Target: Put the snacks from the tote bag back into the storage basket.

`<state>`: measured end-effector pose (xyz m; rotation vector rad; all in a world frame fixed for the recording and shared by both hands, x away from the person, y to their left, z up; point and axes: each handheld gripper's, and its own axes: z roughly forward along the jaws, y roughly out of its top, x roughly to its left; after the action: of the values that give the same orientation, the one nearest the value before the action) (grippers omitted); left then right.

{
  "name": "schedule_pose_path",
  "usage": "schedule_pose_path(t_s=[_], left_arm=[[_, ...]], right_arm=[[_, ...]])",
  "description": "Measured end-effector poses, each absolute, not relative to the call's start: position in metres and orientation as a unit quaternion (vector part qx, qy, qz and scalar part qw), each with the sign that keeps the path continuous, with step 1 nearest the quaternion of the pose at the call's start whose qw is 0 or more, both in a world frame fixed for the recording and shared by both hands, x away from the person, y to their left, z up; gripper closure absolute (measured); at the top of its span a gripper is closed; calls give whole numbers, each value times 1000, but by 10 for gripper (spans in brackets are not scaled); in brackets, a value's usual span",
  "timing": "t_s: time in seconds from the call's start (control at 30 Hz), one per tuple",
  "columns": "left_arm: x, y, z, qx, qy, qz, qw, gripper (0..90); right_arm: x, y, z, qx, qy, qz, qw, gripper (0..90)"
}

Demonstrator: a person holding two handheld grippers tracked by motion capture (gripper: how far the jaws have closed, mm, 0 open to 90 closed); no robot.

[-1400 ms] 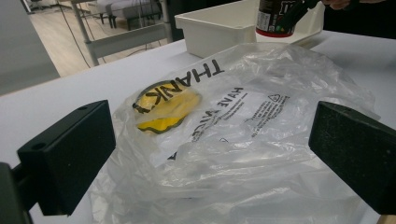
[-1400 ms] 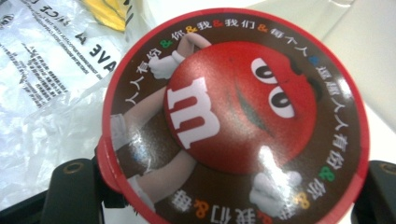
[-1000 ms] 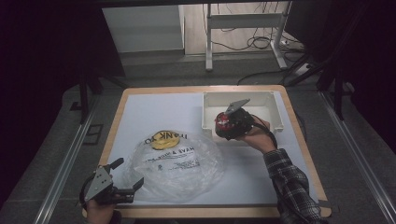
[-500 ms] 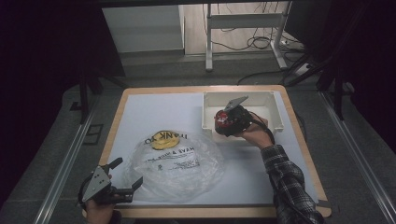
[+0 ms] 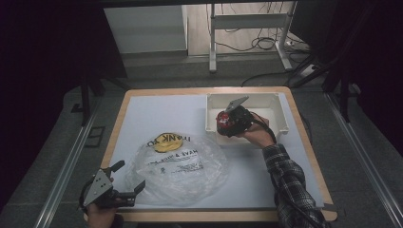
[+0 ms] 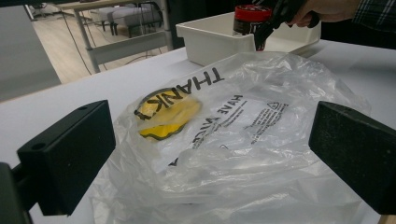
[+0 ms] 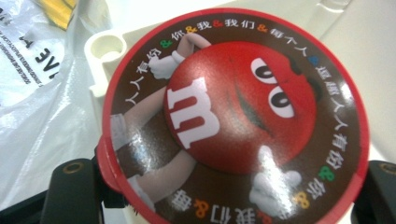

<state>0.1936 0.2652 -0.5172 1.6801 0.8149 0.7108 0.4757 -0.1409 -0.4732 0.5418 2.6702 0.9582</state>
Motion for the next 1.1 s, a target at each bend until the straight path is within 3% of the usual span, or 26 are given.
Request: schedule_pose_path(t_s=[1.1], left_arm=[[193, 266, -517, 708, 342, 300, 540, 6]], right_arm=[[511, -125, -501, 187, 922, 321, 110, 257]])
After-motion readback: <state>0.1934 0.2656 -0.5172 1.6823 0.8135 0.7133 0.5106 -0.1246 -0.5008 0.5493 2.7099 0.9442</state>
